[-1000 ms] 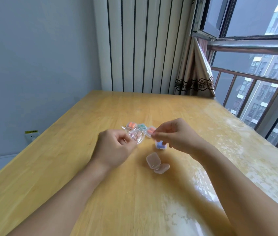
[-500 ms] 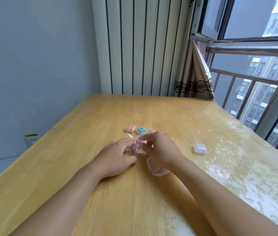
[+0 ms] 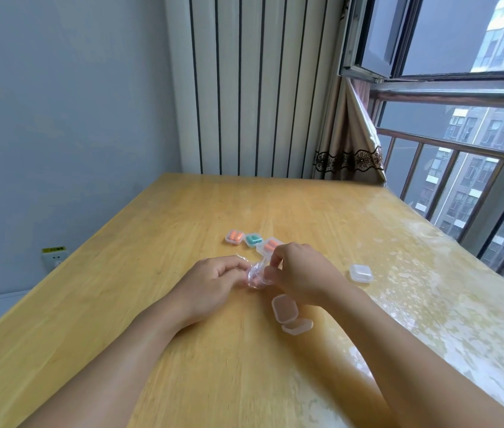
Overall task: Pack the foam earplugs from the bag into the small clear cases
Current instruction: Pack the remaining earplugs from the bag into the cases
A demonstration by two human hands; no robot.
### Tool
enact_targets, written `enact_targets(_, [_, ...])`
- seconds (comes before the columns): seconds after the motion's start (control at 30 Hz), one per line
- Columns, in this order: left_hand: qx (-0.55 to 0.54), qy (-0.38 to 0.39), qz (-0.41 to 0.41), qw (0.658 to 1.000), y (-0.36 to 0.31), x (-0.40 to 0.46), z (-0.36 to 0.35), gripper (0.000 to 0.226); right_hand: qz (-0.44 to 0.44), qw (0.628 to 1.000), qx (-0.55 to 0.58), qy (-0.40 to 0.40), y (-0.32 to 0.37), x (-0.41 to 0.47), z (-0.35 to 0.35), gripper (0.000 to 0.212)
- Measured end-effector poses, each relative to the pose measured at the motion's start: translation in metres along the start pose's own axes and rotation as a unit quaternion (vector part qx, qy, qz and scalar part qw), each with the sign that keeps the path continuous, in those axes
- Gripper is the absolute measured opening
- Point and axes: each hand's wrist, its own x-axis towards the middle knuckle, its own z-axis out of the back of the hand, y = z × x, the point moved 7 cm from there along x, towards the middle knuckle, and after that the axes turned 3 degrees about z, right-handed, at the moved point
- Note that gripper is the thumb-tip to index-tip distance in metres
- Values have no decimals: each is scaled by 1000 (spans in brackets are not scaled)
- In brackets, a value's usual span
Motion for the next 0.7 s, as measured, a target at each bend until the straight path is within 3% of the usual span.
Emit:
enact_targets(0.13, [14, -8, -17, 1000, 2, -1, -1, 17, -20, 1000, -6, 7, -2, 2, -3, 30])
enact_targets(0.27, [48, -17, -32, 998, 5, 0, 0, 18, 0, 999, 17, 28, -6, 3, -4, 17])
enact_targets(0.4, [44, -26, -29, 998, 5, 1, 1, 21, 8, 1000, 0, 0, -6, 4, -6, 7])
enact_targets(0.53, [30, -22, -23, 999, 5, 1, 0, 18, 18, 998, 35, -41, -10, 3, 3, 13])
enact_targets(0.7, [67, -34, -12, 997, 5, 0, 2, 45, 56, 990, 132, -12, 1, -2, 7, 3])
